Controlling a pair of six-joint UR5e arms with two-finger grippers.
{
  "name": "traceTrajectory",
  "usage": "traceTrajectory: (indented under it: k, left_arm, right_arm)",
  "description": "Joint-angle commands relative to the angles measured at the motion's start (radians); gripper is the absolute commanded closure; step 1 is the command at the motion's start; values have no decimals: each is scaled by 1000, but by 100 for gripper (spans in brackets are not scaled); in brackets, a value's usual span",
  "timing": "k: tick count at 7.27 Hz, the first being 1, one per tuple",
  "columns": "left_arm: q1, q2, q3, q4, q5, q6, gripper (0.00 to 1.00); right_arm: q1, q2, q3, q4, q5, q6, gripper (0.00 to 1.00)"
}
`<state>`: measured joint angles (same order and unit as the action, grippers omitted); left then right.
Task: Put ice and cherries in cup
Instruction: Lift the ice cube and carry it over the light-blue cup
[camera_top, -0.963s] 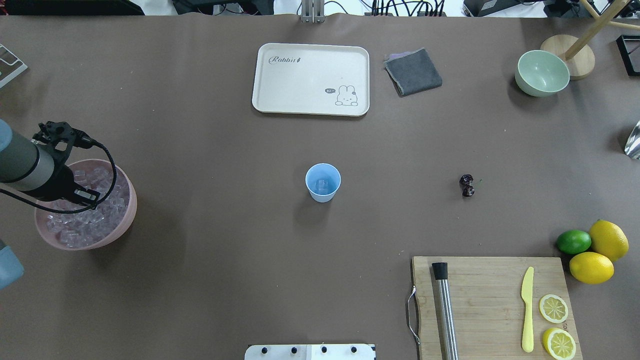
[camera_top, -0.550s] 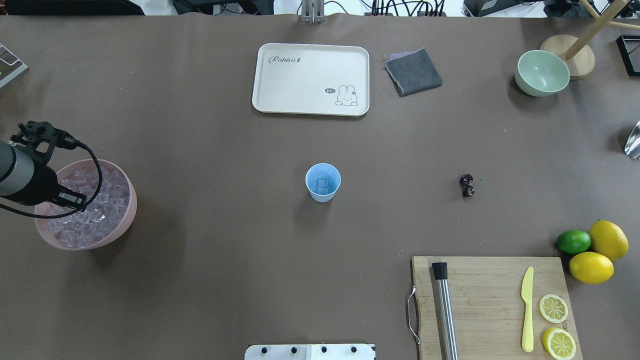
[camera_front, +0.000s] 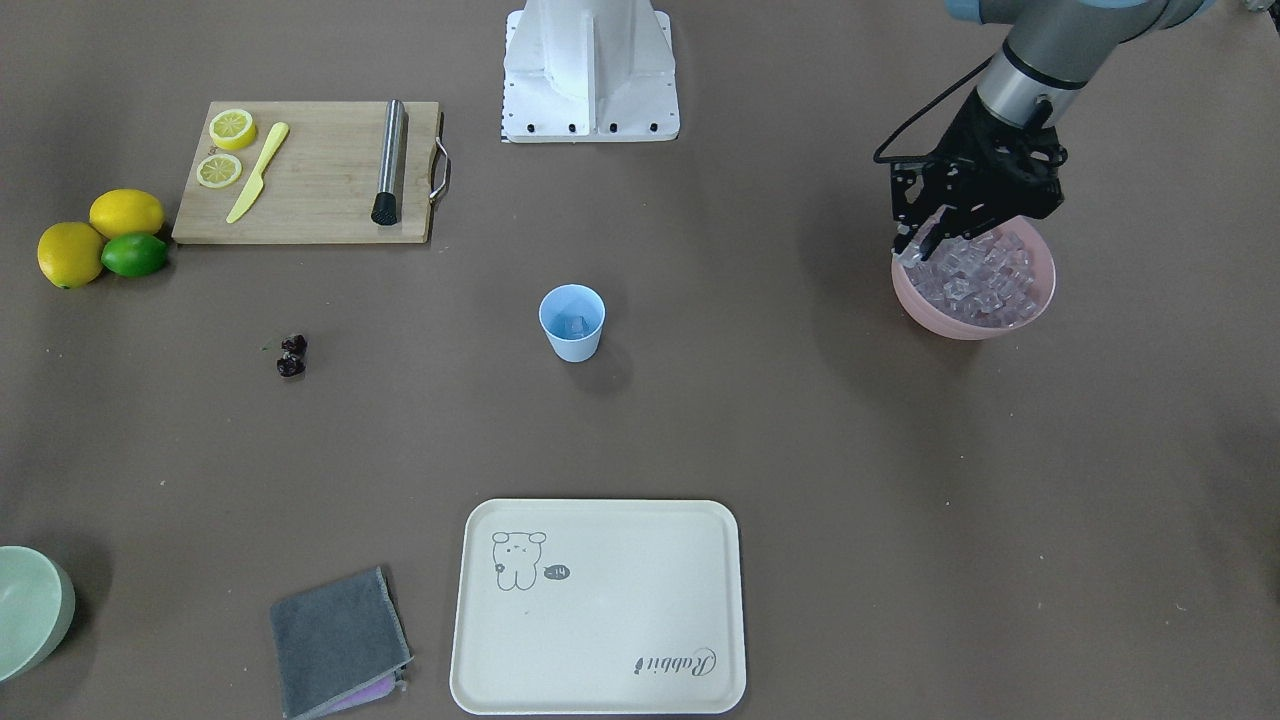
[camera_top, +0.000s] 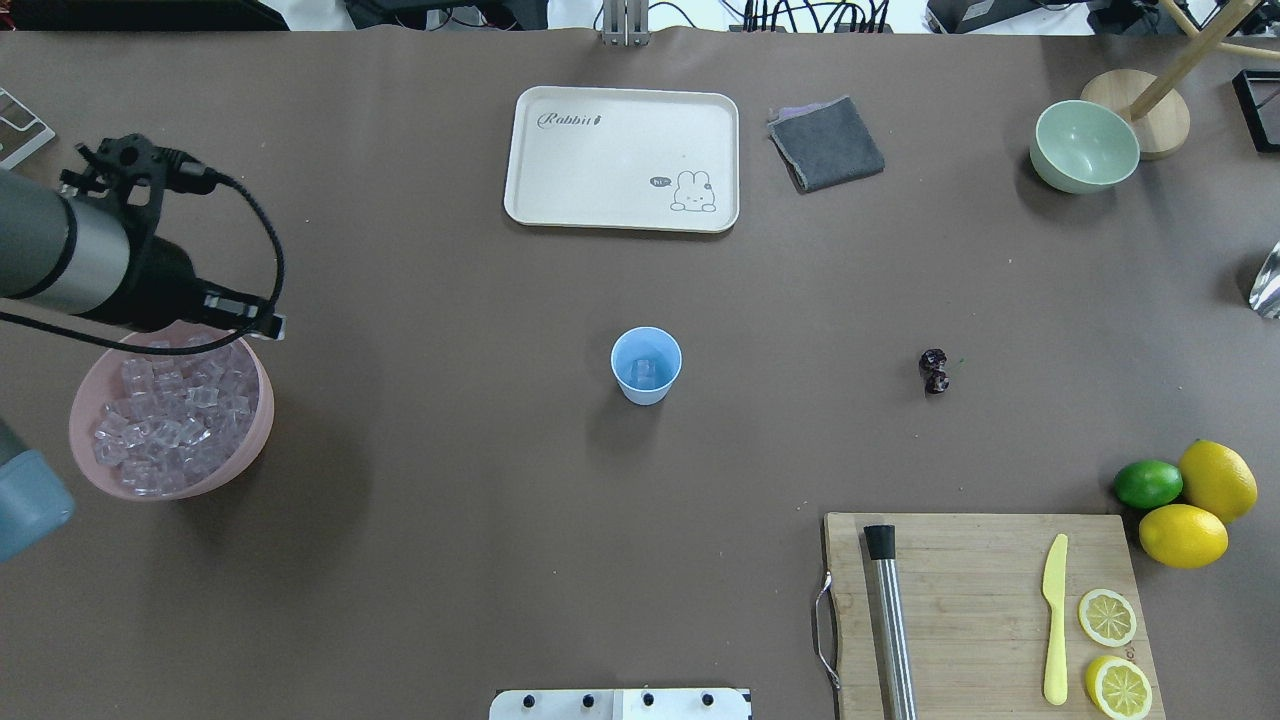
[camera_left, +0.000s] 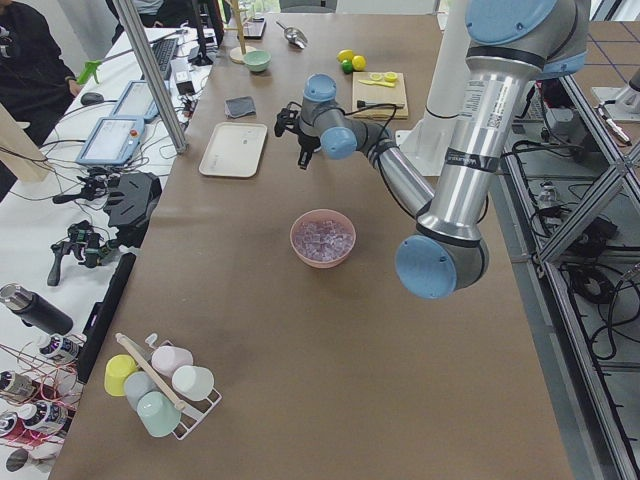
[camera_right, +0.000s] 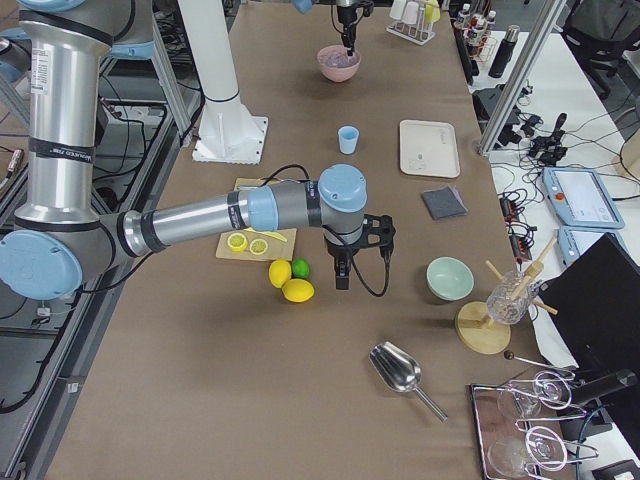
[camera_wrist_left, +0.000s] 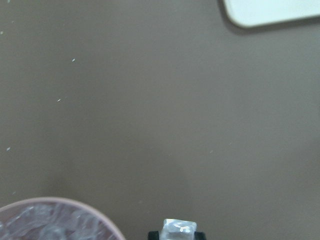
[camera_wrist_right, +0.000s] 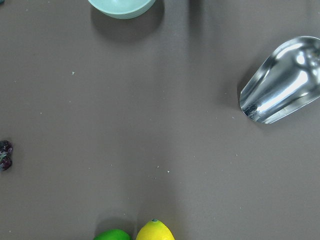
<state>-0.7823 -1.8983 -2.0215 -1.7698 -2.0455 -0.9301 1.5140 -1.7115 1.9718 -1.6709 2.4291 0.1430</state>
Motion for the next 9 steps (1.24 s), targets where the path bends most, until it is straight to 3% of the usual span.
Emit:
traceTrajectory:
  k: [1,4,7,9]
  left_arm:
    - [105,-193,91,-5,71,-116,100]
    - [259,-239,196,-163,238,-159,100]
    - [279,-375,320,-171,251,-162,100]
    - [322,-397,371,-180,352,-161,100]
  right_arm:
    - [0,0,10,0,-1,-3,0]
    - [0,1,13,0,-4,-3,0]
    - [0,6,7,-1,-12,-2,0]
    - [0,6,9,-1,-5,-2,0]
